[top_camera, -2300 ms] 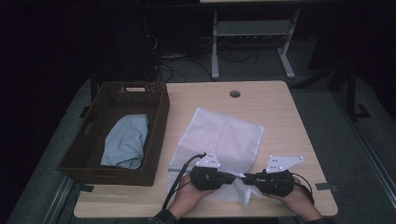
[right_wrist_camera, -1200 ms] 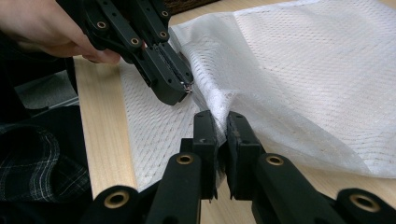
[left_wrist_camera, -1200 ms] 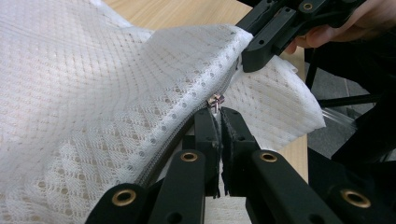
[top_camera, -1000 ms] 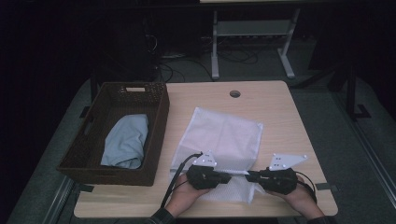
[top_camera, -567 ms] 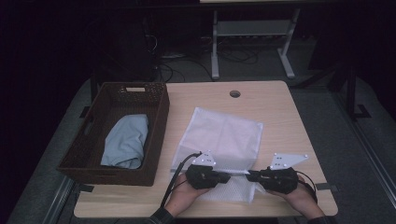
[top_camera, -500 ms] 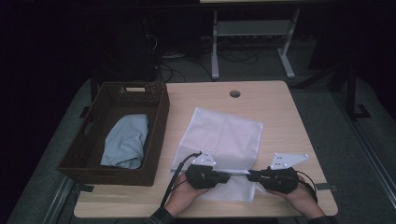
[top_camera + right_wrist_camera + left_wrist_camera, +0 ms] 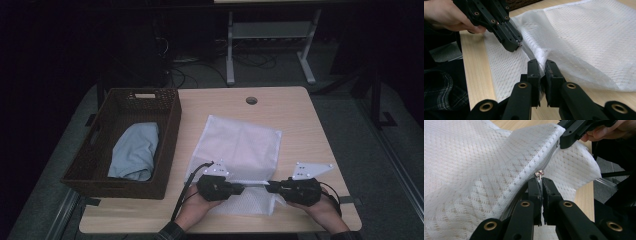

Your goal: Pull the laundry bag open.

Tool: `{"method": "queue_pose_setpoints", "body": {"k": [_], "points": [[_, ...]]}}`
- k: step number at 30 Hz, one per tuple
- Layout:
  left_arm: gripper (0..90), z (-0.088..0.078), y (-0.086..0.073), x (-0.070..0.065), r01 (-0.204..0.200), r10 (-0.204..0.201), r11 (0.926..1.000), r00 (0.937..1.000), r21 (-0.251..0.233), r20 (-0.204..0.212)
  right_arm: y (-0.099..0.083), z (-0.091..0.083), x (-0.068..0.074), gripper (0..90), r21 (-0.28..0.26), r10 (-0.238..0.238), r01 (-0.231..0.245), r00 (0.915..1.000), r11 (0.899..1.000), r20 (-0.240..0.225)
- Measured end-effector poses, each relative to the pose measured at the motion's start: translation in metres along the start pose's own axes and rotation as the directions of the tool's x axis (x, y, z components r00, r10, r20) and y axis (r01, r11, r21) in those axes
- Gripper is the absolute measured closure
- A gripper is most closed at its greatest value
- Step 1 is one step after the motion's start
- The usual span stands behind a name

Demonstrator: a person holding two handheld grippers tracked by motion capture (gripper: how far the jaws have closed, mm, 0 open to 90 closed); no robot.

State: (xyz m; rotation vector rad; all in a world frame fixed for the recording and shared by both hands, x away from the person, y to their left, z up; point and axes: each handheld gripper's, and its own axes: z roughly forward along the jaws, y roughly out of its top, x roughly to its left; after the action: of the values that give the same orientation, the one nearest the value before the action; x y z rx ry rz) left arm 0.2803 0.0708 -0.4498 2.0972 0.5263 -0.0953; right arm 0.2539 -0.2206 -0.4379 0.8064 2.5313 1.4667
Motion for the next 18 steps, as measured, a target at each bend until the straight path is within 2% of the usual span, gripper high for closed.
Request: {"method": "queue_pose_setpoints", "body": {"k": [7, 16, 18], "points": [[87.0, 0.0003, -0.0008, 0.0015, 0.002, -0.002, 1.0000, 0.9999, 0.006, -0.012, 0.0003, -0.0001, 0.0004, 83.3, 0.003, -0.004, 0.004, 1.0000, 1.000, 0.000], [87.0, -0.0031, -0.0021, 0.0068, 0.028, -0.028, 0.9996, 0.9995, 0.006, -0.016, -0.0005, -0.0036, -0.0030, 83.3, -0.007, 0.003, -0.003, 0.9999, 1.000, 0.014], [87.0, -0.0032, -0.0020, 0.0064, 0.023, -0.022, 0.9997, 0.9996, 0.010, -0.019, -0.0007, -0.0037, -0.0036, 83.2, -0.008, 0.005, -0.005, 0.9999, 1.000, 0.015]]}}
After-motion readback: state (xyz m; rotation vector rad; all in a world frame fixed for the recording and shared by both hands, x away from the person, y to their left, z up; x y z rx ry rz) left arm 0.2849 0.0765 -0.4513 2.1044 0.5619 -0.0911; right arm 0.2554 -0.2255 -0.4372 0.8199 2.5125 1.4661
